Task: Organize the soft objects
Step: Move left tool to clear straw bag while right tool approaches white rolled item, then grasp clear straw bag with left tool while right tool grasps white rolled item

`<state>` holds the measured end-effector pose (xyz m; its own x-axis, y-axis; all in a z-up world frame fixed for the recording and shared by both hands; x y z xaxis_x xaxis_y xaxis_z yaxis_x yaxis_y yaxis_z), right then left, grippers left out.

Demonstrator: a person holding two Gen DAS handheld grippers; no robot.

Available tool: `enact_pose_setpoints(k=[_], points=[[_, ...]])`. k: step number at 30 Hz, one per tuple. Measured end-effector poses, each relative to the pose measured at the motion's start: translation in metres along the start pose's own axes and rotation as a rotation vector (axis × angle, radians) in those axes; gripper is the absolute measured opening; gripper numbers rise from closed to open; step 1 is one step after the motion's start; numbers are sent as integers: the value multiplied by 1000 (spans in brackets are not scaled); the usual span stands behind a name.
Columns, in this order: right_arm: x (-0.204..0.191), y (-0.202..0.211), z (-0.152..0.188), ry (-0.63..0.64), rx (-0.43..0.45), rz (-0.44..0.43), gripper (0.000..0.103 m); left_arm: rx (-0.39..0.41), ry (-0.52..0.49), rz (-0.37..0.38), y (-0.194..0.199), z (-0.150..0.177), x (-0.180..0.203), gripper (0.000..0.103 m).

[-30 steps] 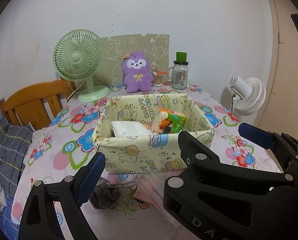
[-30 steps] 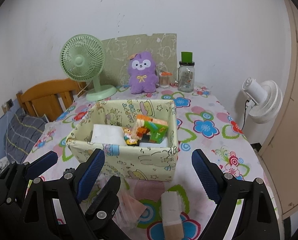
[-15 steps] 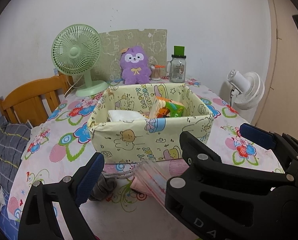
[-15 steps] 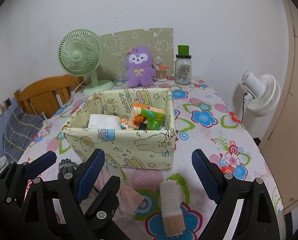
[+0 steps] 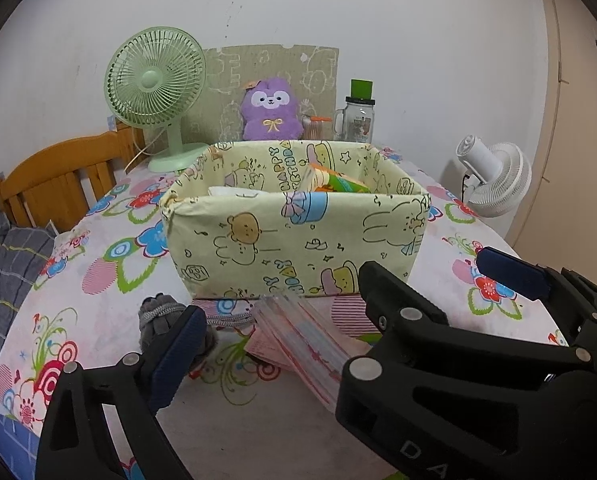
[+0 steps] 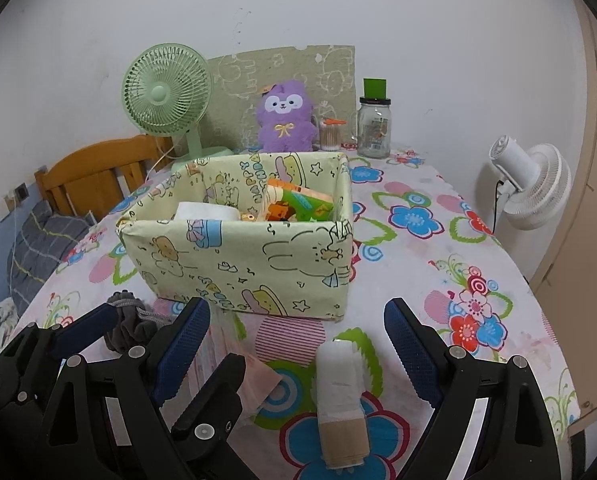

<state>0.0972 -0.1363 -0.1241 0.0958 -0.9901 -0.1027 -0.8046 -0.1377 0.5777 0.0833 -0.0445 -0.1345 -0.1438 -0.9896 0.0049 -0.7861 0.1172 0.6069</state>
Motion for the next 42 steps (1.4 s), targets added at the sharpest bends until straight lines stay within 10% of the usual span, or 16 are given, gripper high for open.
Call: enact_pose_setpoints(k=[19, 42], points=[[29, -24, 24, -60, -80, 44, 90, -63, -17, 23, -26, 18, 12, 98], [24, -51, 37, -44, -204, -25, 46, -171, -12, 45, -51, 30, 14, 96]])
Point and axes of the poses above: each gripper's, at about its wrist camera, not at the fingertips, and y roughly against the way its jaws point, x to its right, z to its underside, the point moved 2 cm from there along -y, roughly the way its jaws point, and after that the axes turned 2 degrees about -y, right-handed, at the moved point
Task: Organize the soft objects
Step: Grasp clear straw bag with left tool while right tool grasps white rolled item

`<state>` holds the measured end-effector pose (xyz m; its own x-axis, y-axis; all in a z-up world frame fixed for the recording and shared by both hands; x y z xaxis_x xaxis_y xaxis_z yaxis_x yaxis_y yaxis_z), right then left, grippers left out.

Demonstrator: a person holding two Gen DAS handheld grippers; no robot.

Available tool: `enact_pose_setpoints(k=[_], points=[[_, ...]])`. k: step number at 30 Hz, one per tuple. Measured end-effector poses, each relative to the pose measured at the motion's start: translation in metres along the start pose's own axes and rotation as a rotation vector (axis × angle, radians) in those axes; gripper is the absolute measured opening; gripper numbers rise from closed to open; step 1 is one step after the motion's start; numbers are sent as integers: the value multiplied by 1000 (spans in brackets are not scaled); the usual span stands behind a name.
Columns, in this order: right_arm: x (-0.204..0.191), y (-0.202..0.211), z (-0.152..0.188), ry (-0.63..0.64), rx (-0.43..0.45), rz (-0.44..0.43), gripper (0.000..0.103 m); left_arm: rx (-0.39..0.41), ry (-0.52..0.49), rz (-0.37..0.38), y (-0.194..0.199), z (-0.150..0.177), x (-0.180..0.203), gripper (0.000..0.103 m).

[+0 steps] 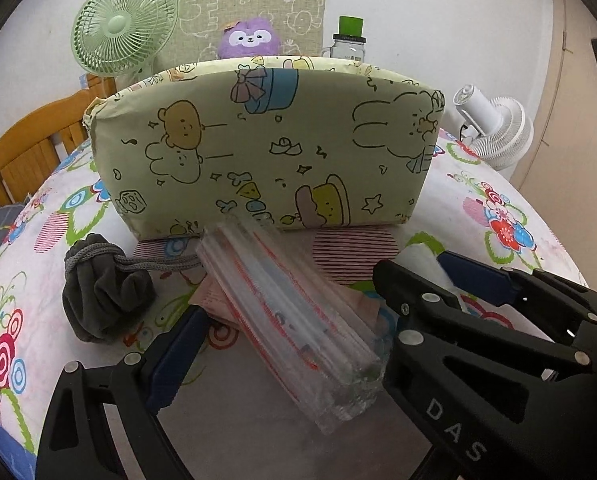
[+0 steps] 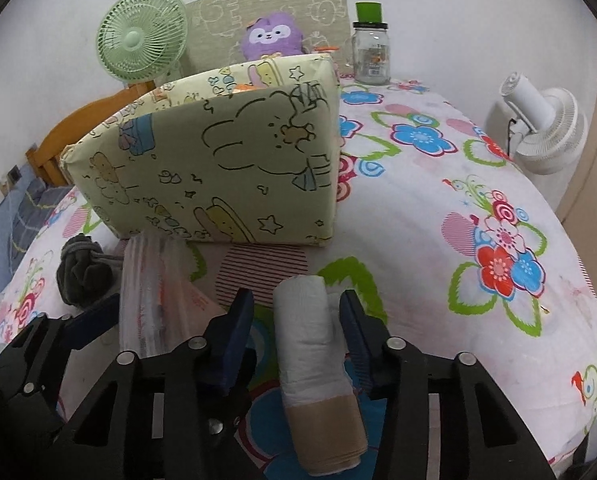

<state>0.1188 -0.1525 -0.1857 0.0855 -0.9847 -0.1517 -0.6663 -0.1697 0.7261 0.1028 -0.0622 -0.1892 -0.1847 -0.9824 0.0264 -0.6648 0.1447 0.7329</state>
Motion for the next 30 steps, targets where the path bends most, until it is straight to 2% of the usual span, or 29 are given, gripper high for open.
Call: enact_pose_setpoints(k=[16, 18, 21, 24, 26, 28, 30], points=[[0, -3, -5, -15, 4, -18, 44, 7, 1, 1, -4, -6, 0, 95], [0, -4, -7, -16, 6, -19, 44, 16, -5, 9, -2, -8, 1, 90], [0, -4, -10, -16, 16, -21, 47, 29, -9, 14, -1, -10, 0, 87], [0, -3, -12, -23, 25, -21, 56, 39, -4, 15, 2, -11, -2, 82], [0, -2, -12, -30, 28, -21, 57, 45, 6, -3, 2, -11, -6, 72], [1, -2, -13, -37, 30, 3, 57, 47, 25, 1, 3, -11, -12, 70], [4, -1, -14, -51, 31, 7, 57, 56, 32, -2, 5, -10, -14, 60]])
Point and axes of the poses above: each gripper's, at about its wrist camera, not at the fingertips, and y roughly against the way its jaws point, x to its right, z to its underside, the point moved 2 cm from there along -y, roughly the way its jaws point, and after that the axes turned 2 degrees about -y, right-handed, at the moved point
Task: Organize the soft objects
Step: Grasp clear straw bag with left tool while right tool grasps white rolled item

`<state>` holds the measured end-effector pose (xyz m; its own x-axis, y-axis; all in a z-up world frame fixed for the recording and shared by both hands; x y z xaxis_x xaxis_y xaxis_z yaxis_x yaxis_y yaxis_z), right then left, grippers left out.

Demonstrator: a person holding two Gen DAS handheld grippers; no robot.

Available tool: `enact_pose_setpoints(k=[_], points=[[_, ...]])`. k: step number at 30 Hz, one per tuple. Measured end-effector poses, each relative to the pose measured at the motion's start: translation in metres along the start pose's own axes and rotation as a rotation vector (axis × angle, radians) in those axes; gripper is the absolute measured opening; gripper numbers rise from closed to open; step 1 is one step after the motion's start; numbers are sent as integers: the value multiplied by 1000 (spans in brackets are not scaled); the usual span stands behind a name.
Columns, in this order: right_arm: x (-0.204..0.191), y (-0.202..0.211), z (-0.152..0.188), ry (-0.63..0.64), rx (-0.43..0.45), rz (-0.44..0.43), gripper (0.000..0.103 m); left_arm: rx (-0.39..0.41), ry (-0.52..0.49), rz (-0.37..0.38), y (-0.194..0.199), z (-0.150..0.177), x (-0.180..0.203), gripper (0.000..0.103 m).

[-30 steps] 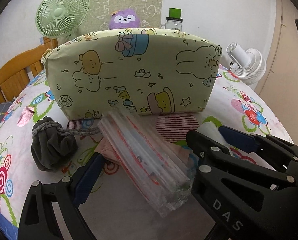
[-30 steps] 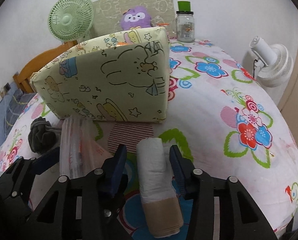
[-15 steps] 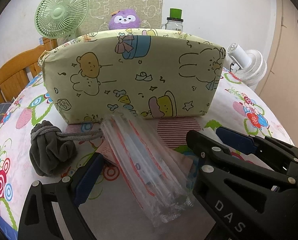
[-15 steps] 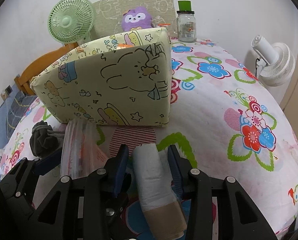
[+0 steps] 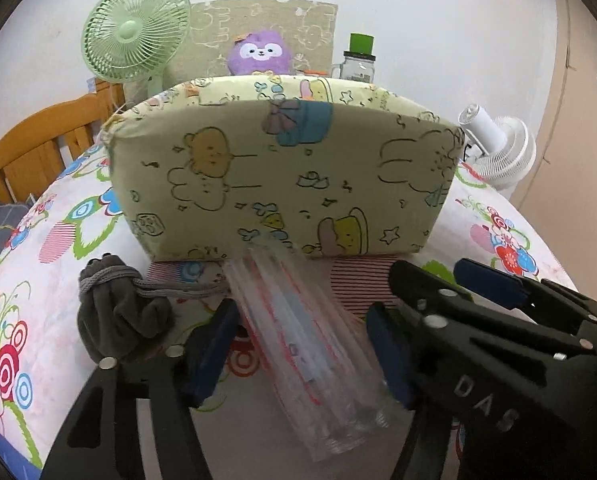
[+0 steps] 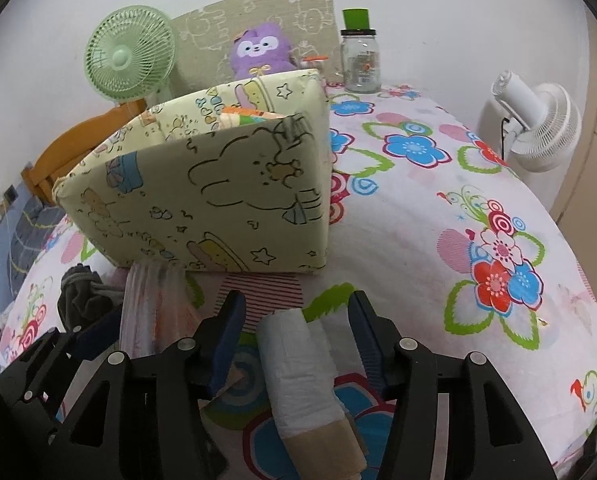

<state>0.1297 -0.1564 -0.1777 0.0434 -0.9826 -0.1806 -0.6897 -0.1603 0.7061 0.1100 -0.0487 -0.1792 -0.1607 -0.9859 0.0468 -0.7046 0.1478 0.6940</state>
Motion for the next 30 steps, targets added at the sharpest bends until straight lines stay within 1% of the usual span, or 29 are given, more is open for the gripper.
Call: enact_pose_setpoints(k=[2, 3, 7, 9, 11, 18, 22, 25, 30], points=[[1, 1, 0, -9, -2, 7, 57, 4, -1, 5, 1, 0, 0, 56], [1, 1, 0, -9, -2, 10, 57, 8, -1, 7, 3, 1, -1, 51], [-2, 4, 2, -5, -1, 22, 57, 17, -11, 16, 6, 4, 0, 40], [-3, 5, 4, -4, -4, 25, 57, 23, -5, 7, 9, 4, -1, 32], [-4, 7, 6, -13, -4, 18, 57, 25, -12, 10, 12, 6, -2, 30], [-6, 8, 13, -21, -15, 27, 56, 27, -25, 4, 16, 13, 0, 28], [-8, 8, 14, -21, -16, 34, 49, 30, -34, -8, 16, 14, 2, 28], [-10, 8, 14, -19, -18, 31, 45, 29, -35, -9, 15, 13, 2, 28], [-11, 5, 14, -36, -33, 3, 37, 30, -43, -12, 15, 13, 3, 28]])
Point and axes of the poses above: each gripper's, at about its wrist camera, not at the fingertips, and y roughly against the way its jaws point, x to its right, z to its underside, the point moved 2 cm from there along -y, roughly the way its jaws point, and after that the axes turned 2 degrees about -y, right-handed, at the moved point
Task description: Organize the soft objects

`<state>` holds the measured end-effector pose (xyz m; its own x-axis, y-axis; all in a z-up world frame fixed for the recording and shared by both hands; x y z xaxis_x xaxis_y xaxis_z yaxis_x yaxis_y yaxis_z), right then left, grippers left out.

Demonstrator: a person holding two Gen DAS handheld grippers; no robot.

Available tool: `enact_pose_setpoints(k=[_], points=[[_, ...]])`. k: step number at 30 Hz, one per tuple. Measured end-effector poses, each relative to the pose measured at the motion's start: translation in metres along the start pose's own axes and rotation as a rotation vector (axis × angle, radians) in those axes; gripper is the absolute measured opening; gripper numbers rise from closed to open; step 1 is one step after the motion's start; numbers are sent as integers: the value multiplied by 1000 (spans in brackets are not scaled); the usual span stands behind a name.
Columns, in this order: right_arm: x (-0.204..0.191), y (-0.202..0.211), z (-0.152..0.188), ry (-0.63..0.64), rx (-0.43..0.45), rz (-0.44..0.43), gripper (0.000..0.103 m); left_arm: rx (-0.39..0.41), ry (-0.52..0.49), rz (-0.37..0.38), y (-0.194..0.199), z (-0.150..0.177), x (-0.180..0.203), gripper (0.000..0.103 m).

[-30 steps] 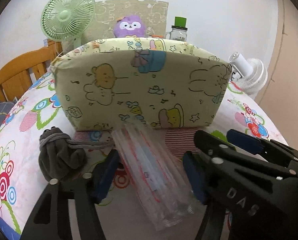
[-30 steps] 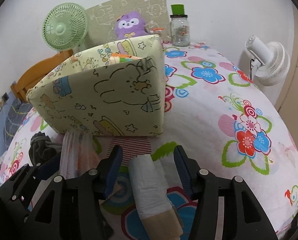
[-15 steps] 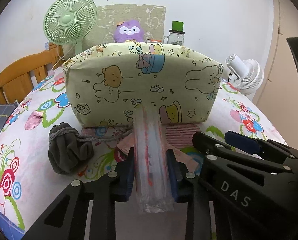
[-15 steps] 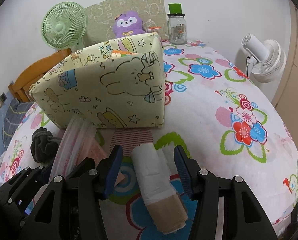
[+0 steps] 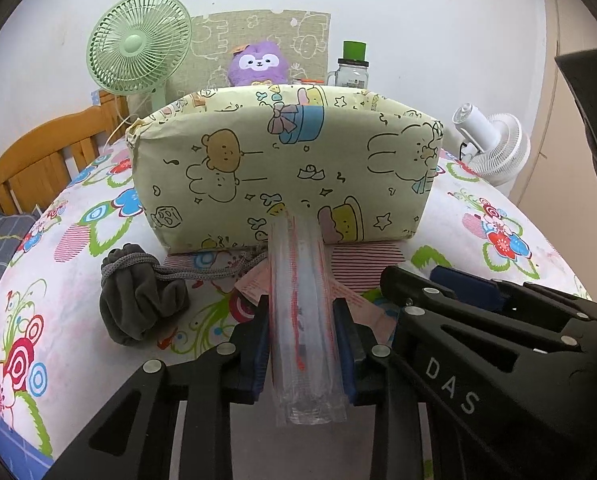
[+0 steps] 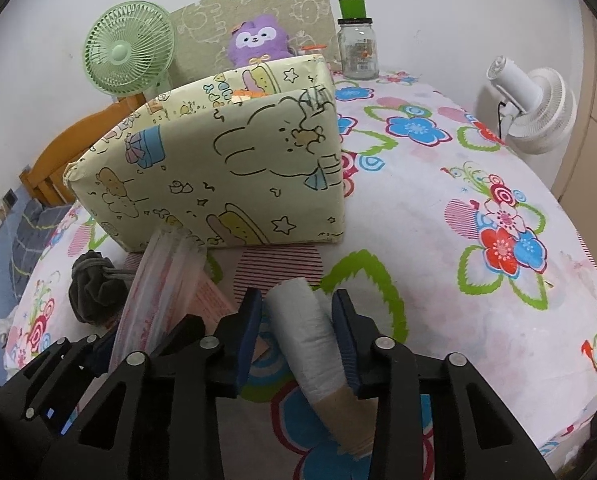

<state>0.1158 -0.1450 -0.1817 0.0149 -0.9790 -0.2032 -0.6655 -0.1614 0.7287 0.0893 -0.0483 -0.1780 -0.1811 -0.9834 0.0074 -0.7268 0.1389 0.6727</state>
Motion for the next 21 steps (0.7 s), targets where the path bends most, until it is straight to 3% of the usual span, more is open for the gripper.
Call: enact_pose_setpoints(k=[8, 21], points=[[-6, 1, -1, 17, 7, 1, 28, -2, 6, 7, -1, -2, -1, 28], [-9, 17, -15, 32, 56, 12, 28, 39, 20, 9, 12, -17, -2, 24]])
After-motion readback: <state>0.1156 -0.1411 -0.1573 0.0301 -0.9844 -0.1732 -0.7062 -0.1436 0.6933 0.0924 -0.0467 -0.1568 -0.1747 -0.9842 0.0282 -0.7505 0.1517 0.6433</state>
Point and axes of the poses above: each gripper's, at about its wrist camera, not at the fingertips, and y roughly against the way its jaws point, x to its right, z to its underside, the point moved 2 cm from there along -y, roughly the way its jaws point, and after that the axes turned 2 degrees about -y, right-handed, at the moved point
